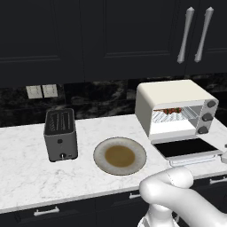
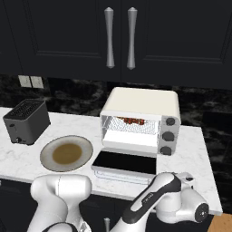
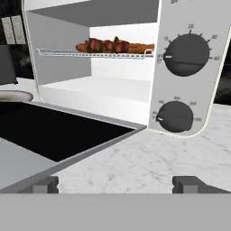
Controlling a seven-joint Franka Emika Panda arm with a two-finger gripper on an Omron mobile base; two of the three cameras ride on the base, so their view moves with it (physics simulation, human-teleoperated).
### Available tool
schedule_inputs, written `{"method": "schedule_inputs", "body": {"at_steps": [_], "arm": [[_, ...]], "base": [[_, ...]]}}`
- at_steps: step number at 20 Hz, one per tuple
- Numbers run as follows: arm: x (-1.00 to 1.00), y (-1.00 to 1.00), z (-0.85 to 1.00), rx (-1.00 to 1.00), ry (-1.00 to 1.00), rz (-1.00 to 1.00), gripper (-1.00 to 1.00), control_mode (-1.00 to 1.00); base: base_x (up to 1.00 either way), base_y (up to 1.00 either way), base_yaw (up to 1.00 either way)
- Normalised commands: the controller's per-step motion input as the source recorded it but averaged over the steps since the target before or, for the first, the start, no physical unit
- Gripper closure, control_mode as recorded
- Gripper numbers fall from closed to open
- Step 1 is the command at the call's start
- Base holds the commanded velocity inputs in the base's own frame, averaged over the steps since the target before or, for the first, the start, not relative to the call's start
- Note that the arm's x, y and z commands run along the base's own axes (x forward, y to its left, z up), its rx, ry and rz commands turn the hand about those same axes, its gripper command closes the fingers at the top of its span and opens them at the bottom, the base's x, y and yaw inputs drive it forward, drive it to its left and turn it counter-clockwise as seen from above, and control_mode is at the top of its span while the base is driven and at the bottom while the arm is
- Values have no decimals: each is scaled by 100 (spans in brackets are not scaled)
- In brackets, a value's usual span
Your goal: Pick up the kebab skewer and baguette bread, and place them inside the toaster oven. Close the toaster oven door and start by setting the timer.
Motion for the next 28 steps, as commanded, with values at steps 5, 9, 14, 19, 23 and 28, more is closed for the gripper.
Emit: {"method": "schedule_inputs", "body": {"at_steps": [5,9,14,19,23,28], "arm": [[9,19,1,0,-1,0,-100,-100],[24,1,30,0,-5,0,-100,-100],[27,3,35,1,-8,0,-100,-100],[27,10,28,1,-9,0,-100,-100],[29,8,33,3,-10,0,-100,-100],[30,4,35,4,-10,0,-100,-100]], "base": [[0,0,0],[0,0,0],[0,0,0],[0,0,0],[0,0,0],[0,0,0]]}}
